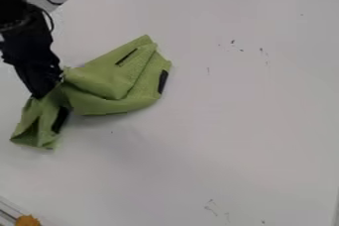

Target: Move the cloth to the bottom left

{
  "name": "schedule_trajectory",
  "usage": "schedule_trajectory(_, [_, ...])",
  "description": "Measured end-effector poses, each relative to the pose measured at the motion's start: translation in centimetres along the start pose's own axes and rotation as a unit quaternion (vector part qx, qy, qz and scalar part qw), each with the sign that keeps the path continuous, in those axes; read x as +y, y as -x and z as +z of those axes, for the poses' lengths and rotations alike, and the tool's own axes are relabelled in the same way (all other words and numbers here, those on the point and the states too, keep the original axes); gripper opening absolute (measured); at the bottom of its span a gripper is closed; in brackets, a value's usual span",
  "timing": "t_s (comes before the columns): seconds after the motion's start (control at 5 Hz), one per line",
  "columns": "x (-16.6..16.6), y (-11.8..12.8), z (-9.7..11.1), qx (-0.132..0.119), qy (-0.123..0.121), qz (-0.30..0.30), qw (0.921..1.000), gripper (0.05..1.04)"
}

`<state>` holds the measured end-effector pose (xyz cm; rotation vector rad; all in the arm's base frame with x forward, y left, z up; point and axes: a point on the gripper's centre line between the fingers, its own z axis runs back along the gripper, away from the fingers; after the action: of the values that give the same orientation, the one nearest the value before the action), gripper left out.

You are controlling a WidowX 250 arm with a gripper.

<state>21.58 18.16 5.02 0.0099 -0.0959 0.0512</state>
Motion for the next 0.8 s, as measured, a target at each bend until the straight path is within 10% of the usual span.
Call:
schedule_trajectory(0.4, [-0.3,1.7,-1.1,0.024,-0.007,0.02,0.9995,0.281])
schedule_trajectory(0.8, [-2.5,2.2,2.2,0.032,-0.026,0.027,0.9988,0.855])
